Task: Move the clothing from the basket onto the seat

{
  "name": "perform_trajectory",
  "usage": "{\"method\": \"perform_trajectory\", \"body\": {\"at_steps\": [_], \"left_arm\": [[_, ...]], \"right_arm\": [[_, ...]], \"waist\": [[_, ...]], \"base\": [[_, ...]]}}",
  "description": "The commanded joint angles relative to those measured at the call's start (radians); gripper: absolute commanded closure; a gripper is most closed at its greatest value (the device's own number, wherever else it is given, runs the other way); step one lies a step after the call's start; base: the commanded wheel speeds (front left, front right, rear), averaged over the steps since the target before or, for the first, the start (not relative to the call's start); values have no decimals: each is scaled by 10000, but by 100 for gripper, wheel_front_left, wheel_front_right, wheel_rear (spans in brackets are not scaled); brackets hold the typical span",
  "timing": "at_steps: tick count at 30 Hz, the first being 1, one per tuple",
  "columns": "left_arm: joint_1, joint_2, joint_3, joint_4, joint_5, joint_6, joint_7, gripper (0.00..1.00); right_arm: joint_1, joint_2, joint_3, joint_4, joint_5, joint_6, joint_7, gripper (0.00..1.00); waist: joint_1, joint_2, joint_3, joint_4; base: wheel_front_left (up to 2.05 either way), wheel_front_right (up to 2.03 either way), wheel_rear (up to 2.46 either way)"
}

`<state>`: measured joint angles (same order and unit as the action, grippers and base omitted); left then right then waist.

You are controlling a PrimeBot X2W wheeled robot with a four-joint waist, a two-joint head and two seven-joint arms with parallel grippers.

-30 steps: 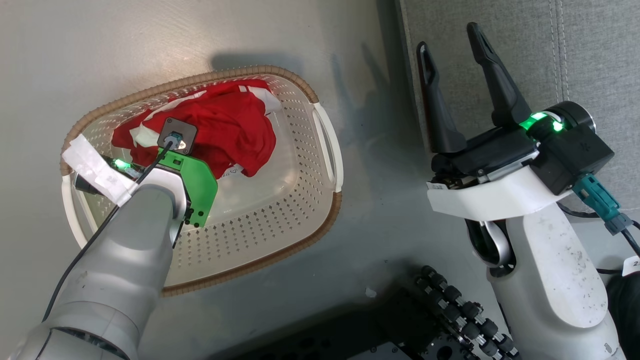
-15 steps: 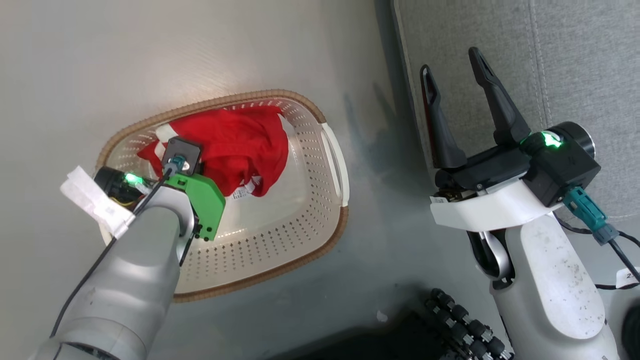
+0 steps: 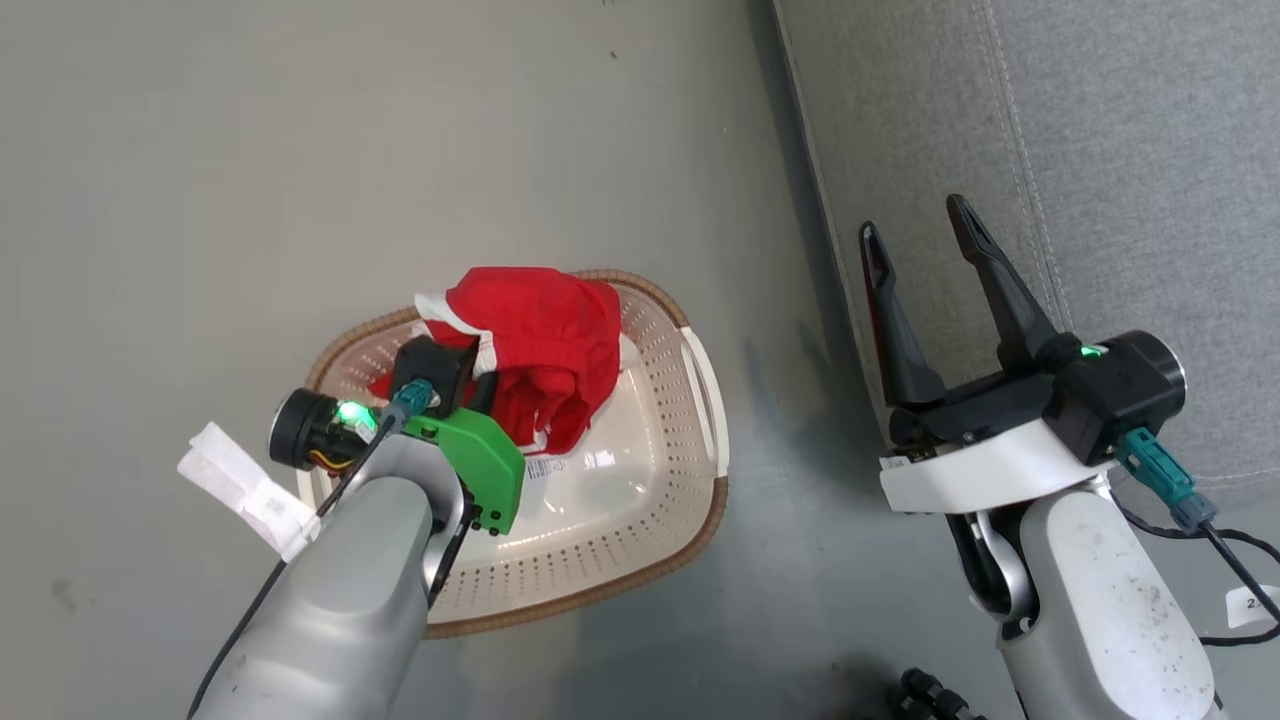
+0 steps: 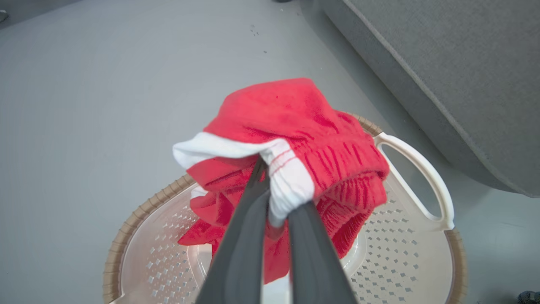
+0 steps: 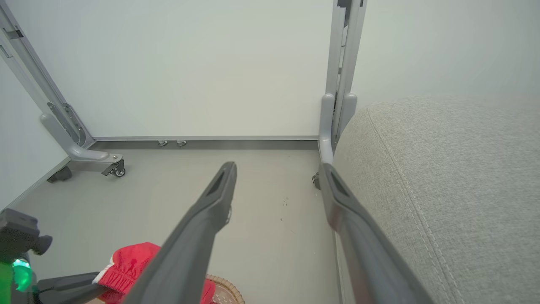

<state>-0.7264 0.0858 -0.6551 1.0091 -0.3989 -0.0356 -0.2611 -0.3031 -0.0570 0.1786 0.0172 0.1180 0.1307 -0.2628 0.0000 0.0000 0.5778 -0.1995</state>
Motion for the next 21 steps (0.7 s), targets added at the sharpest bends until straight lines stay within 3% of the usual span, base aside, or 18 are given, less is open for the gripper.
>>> {"method": "perform_trajectory", "body": {"at_steps": [1,12,21], "left_arm": [[297,86,102,-332,3,13,-55,100],[1814,266,928,-3198,210,121,-49,100],[2880,363,1958,-6404,572,246,-48,100]], "right_arm": [[241,-103,-62,44,-14,1,-31,0],[1194,-214,-295,363,27,1,-1,0],[1873,-261,-266,355,193,1,332,0]], "waist": [[0,0,-1055,531],[0,0,-2715,1036],[0,0,-3966,1314]], "base": [[0,0,0],[0,0,0],[0,0,0]]}}
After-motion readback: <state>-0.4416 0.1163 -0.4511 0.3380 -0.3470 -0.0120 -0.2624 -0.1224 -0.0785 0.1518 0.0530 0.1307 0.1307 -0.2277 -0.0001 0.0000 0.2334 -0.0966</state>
